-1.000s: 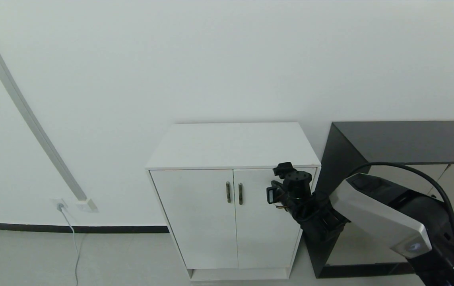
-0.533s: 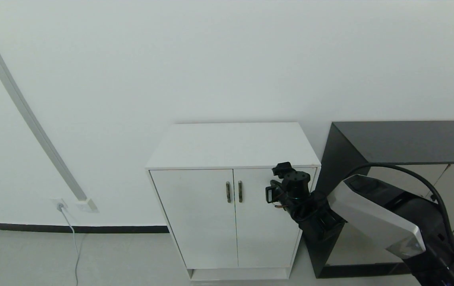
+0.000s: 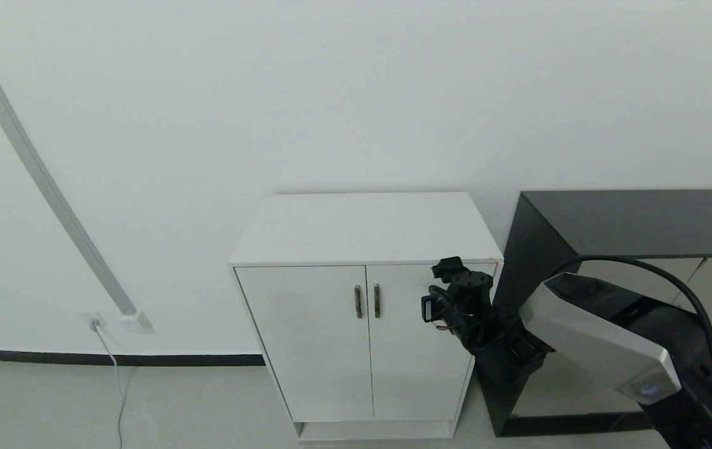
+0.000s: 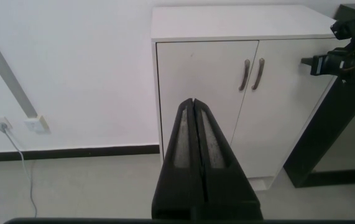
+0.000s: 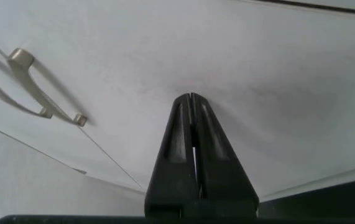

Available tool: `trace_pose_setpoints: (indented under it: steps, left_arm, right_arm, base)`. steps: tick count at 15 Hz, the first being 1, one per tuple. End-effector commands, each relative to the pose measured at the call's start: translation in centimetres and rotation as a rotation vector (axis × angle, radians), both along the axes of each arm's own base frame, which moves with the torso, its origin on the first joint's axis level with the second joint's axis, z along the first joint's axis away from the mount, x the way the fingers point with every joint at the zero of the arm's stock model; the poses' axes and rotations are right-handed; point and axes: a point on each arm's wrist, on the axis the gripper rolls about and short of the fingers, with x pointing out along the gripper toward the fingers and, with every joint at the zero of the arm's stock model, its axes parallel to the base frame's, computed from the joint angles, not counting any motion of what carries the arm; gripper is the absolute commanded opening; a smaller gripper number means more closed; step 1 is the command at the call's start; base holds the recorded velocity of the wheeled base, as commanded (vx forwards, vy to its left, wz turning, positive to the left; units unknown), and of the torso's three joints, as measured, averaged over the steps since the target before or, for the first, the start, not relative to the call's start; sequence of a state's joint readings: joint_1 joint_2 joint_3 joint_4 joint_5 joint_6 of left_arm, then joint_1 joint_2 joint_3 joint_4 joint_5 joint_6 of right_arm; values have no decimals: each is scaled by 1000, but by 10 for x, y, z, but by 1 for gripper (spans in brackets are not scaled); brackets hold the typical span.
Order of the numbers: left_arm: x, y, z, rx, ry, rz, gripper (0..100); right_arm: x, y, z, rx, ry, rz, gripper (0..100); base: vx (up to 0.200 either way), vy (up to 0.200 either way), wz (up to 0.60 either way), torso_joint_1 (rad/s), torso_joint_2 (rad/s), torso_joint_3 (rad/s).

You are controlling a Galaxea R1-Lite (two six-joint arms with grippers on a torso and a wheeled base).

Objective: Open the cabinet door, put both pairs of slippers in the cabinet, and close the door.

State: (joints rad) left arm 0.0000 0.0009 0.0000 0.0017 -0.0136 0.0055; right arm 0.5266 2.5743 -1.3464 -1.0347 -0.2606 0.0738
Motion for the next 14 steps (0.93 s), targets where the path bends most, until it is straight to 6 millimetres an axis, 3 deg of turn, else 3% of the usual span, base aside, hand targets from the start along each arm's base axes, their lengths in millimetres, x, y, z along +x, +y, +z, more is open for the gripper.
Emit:
trace_pose_setpoints:
  steps: [1,2,7,9,11,14]
  left_arm:
    - [0,0,0,1,1,0,0]
    - [0,0,0,1,1,0,0]
    - [0,0,0,1,1,0,0]
    - [0,0,0,1,1,0,0]
    - [0,0,0,1,1,0,0]
    - [0,0,0,1,1,0,0]
  right_arm:
    - [-14,-8,21,11,-22,-7,0]
    - [-19,-11,24,11,-22,-10,0]
    - [-78,-65,67,16,-45,-89,0]
    - [-110,-106,85,-8,-58,-152,0]
    - [-130,-134,97,-6,-75,-207,0]
    - [-168,-192,113,-11,-76,-365,0]
  base:
    - [0,0,0,0,0,0]
    - [0,0,0,0,0,0]
    - [0,0,0,0,0,0]
    - [0,0,0,0,0,0]
    - [0,0,0,0,0,0]
    - [0,0,0,0,0,0]
